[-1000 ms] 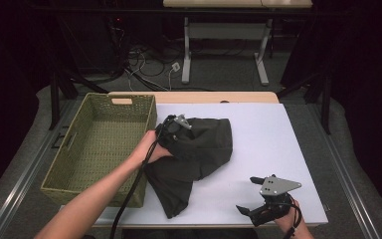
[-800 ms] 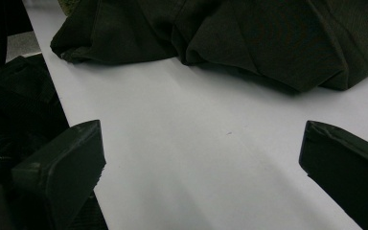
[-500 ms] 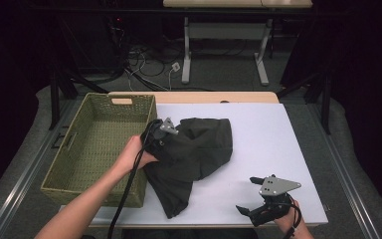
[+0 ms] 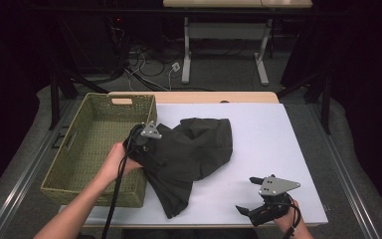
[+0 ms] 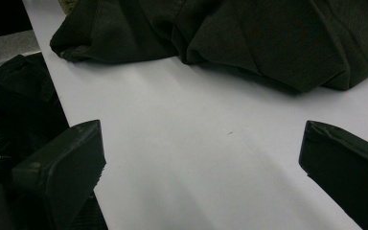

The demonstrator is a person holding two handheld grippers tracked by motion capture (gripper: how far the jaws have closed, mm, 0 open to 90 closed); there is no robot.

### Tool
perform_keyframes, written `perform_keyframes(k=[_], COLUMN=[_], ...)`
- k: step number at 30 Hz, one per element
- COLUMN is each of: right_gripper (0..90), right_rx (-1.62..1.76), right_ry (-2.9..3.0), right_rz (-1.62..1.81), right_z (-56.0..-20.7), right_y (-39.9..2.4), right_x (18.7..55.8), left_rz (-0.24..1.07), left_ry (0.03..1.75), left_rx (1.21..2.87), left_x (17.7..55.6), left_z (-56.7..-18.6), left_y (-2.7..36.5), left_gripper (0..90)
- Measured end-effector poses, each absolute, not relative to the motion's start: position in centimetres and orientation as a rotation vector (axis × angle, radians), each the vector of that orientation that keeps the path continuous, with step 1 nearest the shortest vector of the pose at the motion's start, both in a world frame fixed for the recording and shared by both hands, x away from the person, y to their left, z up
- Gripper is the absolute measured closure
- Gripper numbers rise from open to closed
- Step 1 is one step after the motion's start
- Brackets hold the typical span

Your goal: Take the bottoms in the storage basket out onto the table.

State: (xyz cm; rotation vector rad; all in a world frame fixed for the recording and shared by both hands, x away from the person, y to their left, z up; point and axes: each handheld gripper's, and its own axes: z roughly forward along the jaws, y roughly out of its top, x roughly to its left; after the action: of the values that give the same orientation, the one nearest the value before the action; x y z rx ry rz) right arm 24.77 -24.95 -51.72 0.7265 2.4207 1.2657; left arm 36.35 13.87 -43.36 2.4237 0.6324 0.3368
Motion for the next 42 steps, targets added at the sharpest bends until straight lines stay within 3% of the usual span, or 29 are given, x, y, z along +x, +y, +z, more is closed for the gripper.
perform_keyframes(k=[23, 42], right_gripper=[1.7, 1.7], right_rx=[0.728, 0.731], right_ry=[2.421, 2.424], right_rz=[1.26, 1.252], right_z=[-51.8, -51.8], right_y=[-24.8, -24.8], right_x=[24.8, 24.8], left_rz=[0.402, 0.45], left_ry=[0.73, 0.764], left_rx=[2.37, 2.306], left_x=[31.8, 29.3], left_z=[-43.2, -44.2], left_y=[19.2, 21.4], left_gripper=[0.0, 0.0])
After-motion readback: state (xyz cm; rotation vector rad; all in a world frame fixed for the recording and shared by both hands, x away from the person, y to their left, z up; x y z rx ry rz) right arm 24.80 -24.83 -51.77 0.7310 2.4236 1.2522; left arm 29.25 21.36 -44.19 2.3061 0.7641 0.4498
